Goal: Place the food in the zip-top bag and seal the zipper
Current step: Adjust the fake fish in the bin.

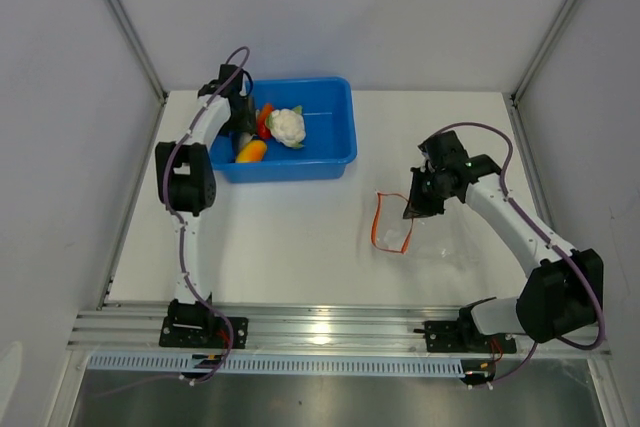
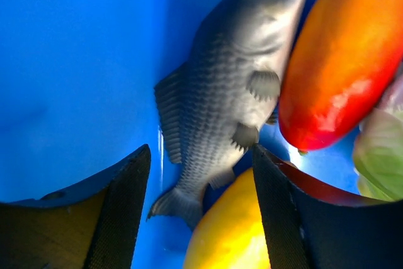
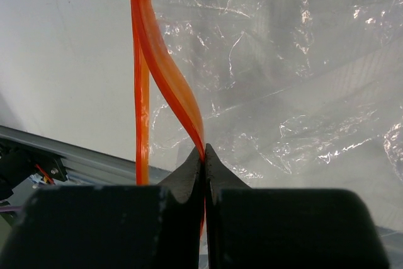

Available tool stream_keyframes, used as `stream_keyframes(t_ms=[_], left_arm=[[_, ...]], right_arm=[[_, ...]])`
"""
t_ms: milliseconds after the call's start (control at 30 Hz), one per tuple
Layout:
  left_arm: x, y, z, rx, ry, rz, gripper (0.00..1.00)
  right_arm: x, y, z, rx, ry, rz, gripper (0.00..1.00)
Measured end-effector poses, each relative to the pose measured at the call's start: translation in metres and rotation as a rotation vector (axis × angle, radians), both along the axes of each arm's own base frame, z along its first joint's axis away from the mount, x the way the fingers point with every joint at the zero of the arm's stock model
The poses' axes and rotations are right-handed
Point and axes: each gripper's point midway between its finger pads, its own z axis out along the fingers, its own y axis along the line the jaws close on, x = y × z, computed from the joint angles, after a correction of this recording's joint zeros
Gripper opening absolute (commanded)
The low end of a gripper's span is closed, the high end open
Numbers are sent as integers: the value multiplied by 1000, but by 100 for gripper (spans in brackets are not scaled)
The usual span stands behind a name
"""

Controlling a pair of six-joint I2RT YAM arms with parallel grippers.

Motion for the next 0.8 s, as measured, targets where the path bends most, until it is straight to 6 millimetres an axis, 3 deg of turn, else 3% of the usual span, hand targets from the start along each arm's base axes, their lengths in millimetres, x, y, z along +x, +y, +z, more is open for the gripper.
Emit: stream_keyframes(t_ms=[267,333,467,800], left_arm=[[8,-3,-13,-26,13,-18,74],[5,-6,-20,-37,31,-25,67],[1,-6,-28,-37,59,-25,66],[3,-8,-27,-49,67,-26,30]], right_arm=[[4,3,-6,5,14,1,0],[4,2,-6,5,14,0,0],[5,2,-6,6,13,-3,0],[8,-5,-6,5,11,-20,0]])
